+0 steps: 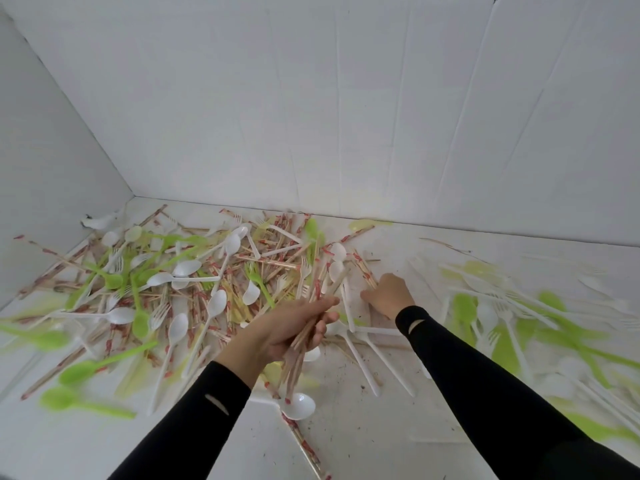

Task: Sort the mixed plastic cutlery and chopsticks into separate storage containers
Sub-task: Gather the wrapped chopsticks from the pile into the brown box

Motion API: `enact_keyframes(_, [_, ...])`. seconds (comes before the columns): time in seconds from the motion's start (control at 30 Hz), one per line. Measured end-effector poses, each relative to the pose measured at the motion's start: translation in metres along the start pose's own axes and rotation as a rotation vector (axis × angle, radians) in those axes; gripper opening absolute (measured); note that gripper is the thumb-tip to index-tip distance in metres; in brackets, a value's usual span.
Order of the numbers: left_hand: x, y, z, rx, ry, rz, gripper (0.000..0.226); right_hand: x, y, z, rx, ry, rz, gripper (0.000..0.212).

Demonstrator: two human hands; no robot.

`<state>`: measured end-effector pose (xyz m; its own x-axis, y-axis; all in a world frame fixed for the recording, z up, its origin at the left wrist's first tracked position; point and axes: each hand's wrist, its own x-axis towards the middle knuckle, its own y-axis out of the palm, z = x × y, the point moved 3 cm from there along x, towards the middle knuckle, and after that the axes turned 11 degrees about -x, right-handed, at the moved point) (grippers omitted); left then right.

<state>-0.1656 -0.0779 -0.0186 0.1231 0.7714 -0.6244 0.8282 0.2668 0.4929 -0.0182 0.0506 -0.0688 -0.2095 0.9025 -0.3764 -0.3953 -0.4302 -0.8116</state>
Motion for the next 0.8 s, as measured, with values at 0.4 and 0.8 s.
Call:
enact_keyframes(0.4, [-0.01, -0.029, -0.035, 0.047, 1.0, -0.455, 0.014, -0.018, -0.022, -0.015, 0.395, 0.034, 0.34, 0.032])
enact_keyframes(0.8, [0.021, -0.042, 0.008, 0.307, 0.875, -0.488, 0.029, -0.062, -0.03, -0.01, 0.682, 0.008, 0.431, 0.009])
